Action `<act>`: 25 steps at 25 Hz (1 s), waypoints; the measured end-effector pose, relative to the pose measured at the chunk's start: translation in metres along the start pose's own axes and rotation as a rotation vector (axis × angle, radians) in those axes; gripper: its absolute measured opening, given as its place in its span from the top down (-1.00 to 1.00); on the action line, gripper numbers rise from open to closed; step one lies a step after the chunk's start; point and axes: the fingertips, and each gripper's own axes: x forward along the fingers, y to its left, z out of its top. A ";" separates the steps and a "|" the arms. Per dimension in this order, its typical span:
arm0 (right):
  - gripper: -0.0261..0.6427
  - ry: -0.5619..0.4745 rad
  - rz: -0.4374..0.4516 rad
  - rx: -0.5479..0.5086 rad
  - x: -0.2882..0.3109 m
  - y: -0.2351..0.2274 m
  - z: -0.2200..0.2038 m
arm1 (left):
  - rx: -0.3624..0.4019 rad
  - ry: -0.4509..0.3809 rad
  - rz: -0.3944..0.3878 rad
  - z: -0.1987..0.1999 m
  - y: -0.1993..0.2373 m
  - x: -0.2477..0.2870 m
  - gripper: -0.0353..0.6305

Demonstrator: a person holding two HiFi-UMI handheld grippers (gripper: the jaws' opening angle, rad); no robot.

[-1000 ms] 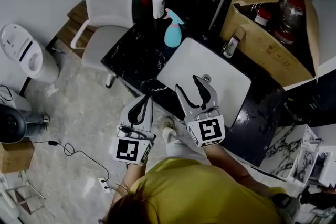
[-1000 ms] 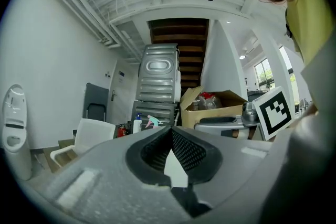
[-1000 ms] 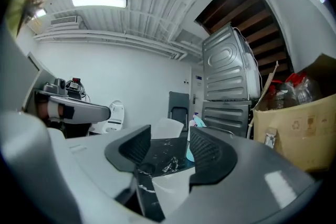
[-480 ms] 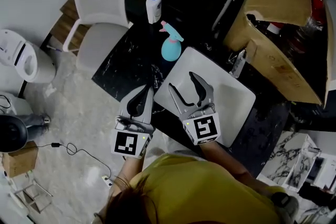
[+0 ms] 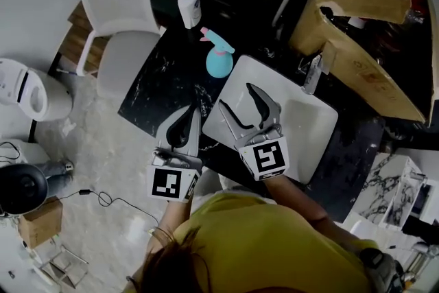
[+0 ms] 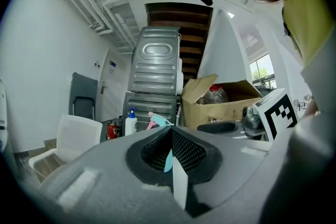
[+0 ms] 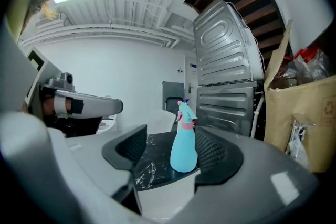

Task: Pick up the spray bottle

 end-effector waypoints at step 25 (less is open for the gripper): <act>-0.23 0.246 -0.043 0.003 0.128 -0.040 -0.102 | -0.057 0.115 -0.108 -0.062 0.058 0.070 0.88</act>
